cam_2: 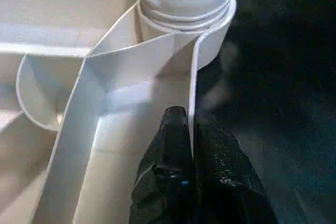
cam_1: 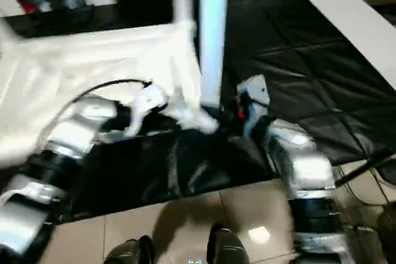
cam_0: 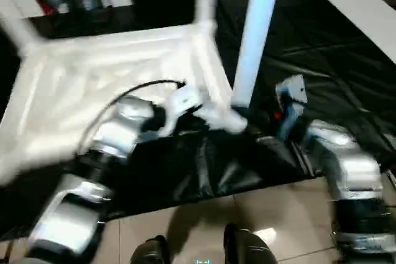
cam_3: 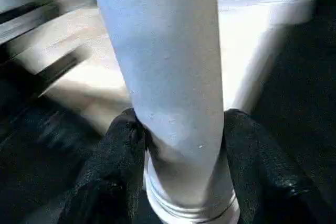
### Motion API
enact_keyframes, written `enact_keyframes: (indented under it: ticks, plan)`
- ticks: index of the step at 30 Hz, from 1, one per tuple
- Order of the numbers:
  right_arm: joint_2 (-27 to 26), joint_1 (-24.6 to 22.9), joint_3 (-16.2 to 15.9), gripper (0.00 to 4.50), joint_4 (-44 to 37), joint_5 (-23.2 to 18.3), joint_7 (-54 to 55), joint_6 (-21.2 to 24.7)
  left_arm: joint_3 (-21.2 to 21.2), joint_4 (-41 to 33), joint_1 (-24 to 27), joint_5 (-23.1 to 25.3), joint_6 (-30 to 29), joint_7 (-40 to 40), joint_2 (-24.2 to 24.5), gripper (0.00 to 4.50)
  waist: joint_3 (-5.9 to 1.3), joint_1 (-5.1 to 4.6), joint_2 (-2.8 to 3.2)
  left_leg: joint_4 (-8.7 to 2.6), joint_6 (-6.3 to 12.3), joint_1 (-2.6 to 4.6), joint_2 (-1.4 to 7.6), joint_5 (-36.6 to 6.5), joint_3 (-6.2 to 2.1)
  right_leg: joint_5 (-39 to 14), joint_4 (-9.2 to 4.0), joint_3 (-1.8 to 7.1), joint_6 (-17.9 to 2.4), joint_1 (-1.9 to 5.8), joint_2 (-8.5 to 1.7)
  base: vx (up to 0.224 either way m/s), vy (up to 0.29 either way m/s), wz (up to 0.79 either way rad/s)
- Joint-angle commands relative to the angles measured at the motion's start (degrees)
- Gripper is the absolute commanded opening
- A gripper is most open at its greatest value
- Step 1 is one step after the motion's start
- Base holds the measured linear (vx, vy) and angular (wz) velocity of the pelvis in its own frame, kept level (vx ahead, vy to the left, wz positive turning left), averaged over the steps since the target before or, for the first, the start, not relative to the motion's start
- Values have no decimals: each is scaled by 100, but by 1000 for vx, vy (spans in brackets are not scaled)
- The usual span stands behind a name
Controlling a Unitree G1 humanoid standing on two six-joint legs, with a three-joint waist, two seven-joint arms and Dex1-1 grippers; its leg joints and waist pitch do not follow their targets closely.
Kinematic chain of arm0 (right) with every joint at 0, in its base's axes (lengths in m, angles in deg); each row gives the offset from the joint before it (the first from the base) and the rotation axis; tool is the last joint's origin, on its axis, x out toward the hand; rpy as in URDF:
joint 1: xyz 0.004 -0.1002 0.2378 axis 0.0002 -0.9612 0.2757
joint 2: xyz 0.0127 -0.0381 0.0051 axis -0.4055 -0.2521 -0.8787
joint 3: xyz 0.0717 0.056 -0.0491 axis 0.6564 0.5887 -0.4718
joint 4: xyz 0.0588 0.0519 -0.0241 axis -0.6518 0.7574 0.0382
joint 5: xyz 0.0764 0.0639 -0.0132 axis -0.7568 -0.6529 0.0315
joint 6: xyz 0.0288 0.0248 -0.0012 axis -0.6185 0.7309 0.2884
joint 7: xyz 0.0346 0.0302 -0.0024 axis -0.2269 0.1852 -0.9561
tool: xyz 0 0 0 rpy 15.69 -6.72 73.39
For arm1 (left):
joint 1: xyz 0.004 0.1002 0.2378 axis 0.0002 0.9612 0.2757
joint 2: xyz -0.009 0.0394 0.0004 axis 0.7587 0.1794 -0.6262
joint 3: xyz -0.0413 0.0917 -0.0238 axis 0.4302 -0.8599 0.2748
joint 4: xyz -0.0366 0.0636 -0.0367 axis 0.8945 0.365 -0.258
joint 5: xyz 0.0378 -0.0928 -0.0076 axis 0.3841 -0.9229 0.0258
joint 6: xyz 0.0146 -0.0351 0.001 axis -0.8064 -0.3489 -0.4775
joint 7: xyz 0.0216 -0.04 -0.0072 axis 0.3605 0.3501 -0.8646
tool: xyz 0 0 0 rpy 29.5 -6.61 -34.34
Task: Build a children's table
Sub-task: Rotate leg to tighten
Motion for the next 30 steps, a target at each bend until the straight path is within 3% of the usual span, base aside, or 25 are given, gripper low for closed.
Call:
enact_keyframes:
  ticks: [1, 3, 4, 5, 6, 7, 8, 10, 11, 12, 14, 18, 21, 23, 25, 30]
  plan:
    - [-726, 86, -840, 193, 116, -82, 286, 226, -76, -127, -300, -127, -88, -797, -671, 0, -436, 6, -78, -331, 466, 38, 51, -1145, -36, -2944, -510, 195, -649, 395, -229, 0, 0, 0]
    - [-1248, 342, -596, 193, 506, 124, 1275, 55, -42, -67, -372, 9, -204, -1277, -942, 0, -443, 9, -71, -331, 480, 68, 46, -1202, -36, -3020, -533, 192, -590, 382, -229, 0, 0, 0]
    - [-1388, 422, -509, 193, 627, 150, 1521, -13, -43, -43, -391, 54, -206, -1392, -1002, 0, -432, -29, -51, -340, 477, 21, 53, -1223, -53, -2974, -512, 184, -619, 386, -240, 0, 0, 0]
    - [-1494, 498, -434, 193, 712, 194, 1711, -119, -55, -45, -390, 98, -206, -1404, -1018, 0, -448, -26, -57, -342, 462, 49, 53, -1245, -52, -2934, -531, 179, -595, 374, -234, 0, 0, 0]
    - [-1519, 522, -416, 193, 731, 218, 1762, -175, -59, -54, -383, 112, -207, -1382, -1014, 0, -448, -33, -47, -350, 499, 29, 55, -1214, -64, -2757, -508, 179, -626, 405, -230, 0, 0, 0]
    - [-1484, 479, -388, 228, 675, 220, 1701, -241, -90, -98, -347, 140, -186, -1288, -927, 0, -450, -24, -44, -352, 536, 27, 61, -1188, -59, -2646, -506, 185, -635, 410, -230, 0, 0, 0]
    - [-1408, 414, -372, 263, 617, 229, 1614, -268, -120, -138, -306, 157, -159, -1182, -832, 0, -480, -20, -51, -345, 613, 27, 77, -1062, -55, -2261, -455, 206, -739, 424, -230, 0, 0, 0]
    - [-1314, 334, -363, 269, 550, 246, 1517, -262, -145, -176, -264, 174, -136, -1102, -743, 0, -489, -14, -42, -339, 742, 19, 90, -908, -48, -1799, -400, 221, -936, 436, -230, 0, 0, 0]
    - [-1164, 235, -377, 292, 477, 240, 1313, -324, -176, -207, -216, 195, -85, -999, -633, 0, -496, -8, -54, -332, 823, 11, 85, -846, -40, -1599, -381, 225, -1036, 454, -230, 0, 0, 0]
    - [-841, 62, -378, 301, 351, 204, 996, -426, -219, -269, -113, 199, -7, -812, -440, 0, -499, 12, -52, -330, 882, 13, 88, -809, -34, -1467, -364, 232, -1106, 473, -236, 0, 0, 0]
    - [-681, -8, -363, 308, 323, 187, 794, -546, -244, -276, -70, 216, 78, -731, -347, 0, -507, 21, -53, -318, 985, 5, 90, -736, -23, -1285, -337, 246, -1175, 494, -238, 0, 0, 0]
    - [382, -197, -225, 346, 247, -76, -621, -1044, -384, -193, 130, 139, 895, 145, 203, 0, -480, 44, -51, -316, 1083, -4, 91, -797, -23, -1427, -359, 239, -1196, 511, -235, 0, 0, 0]
    - [815, -207, -236, 374, 239, -165, -1264, -1136, -434, -143, 178, 39, 1098, 587, 401, 0, -469, 42, -58, -326, 1043, 17, 116, -936, -28, -1642, -375, 235, -1182, 483, -241, 0, 0, 0]
    - [1365, -235, -386, 374, 117, -409, -2349, -1254, -544, -53, 165, -90, 1493, 1204, 660, 0, -456, 75, -61, -335, 1000, 45, 125, -1087, -32, -1861, -396, 238, -1146, 477, -239, 0, 0, 0]
    - [1600, -230, -477, 374, 91, -555, -2854, -1324, -582, 0, 128, -174, 1640, 1470, 753, 0, -452, 112, -51, -340, 1006, 52, 153, -1071, -21, -1785, -374, 259, -1183, 452, -252, 0, 0, 0]
    - [2055, -64, -764, 374, 268, -829, -4037, -1399, -714, 271, -11, -279, 2129, 2170, 959, 0, -473, 204, -70, -333, 1039, 41, 163, -954, -15, -1609, -335, 264, -1278, 471, -259, 0, 0, 0]
